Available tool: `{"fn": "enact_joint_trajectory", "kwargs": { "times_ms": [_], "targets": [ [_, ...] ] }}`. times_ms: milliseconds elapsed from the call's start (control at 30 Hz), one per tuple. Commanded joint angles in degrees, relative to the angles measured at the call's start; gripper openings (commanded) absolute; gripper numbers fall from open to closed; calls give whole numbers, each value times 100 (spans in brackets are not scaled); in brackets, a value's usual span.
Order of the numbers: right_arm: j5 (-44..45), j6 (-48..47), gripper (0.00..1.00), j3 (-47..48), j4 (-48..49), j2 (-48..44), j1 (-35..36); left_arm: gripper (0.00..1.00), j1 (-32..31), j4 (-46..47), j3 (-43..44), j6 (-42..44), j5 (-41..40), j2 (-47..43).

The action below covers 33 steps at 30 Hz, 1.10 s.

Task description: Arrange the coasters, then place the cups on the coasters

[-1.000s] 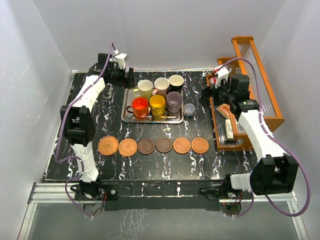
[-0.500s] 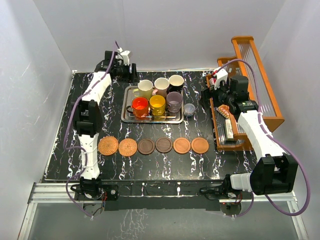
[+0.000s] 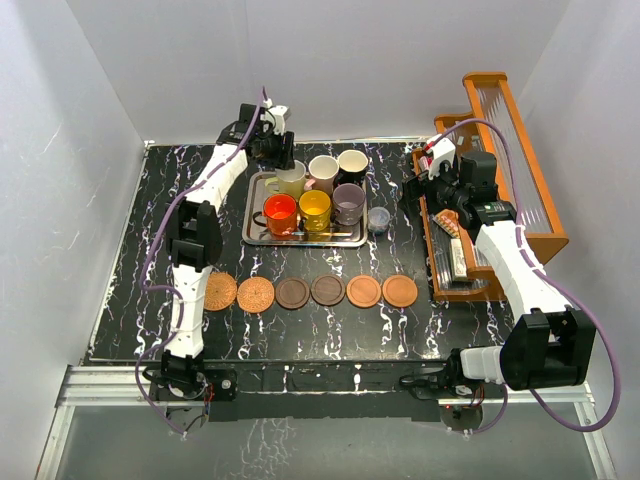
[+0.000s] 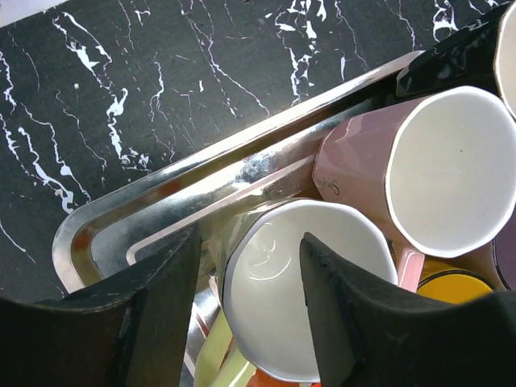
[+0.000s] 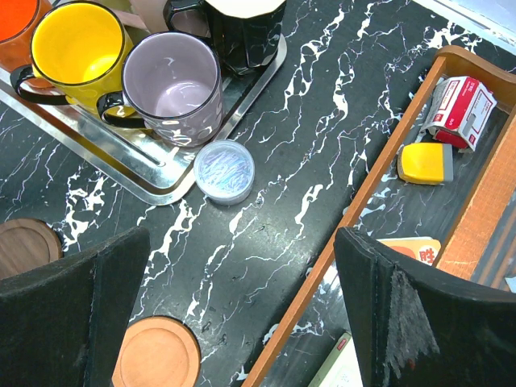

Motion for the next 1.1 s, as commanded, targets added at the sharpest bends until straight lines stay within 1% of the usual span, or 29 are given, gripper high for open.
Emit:
{"fn": "enact_joint_trajectory", "kwargs": {
  "times_ms": [0, 100, 333, 433, 500, 567, 833, 1067],
  "targets": [
    [3, -79, 98, 31, 258, -43, -17, 48, 36, -224, 228, 131, -220, -34],
    [18, -88, 98, 32, 248, -60, -15, 40, 21, -280, 228, 200, -231, -32],
    [53, -93, 98, 32, 245, -94, -23, 31, 11, -279, 184, 301, -222, -89],
    [57, -93, 98, 25, 253, -87, -23, 24, 13, -252, 175, 335, -188, -117],
    [72, -105, 98, 15, 267, -74, -17, 18, 14, -243, 175, 371, -178, -128],
    [90, -106, 98, 15, 268, -61, -15, 15, 12, -212, 166, 406, -178, -133],
    [135, -106, 98, 15, 262, -152, -22, 1, 18, -72, 205, 643, -431, -290],
    [122, -115, 98, 14, 254, -218, -19, 0, 25, 157, 122, 802, -682, -663]
  ]
}}
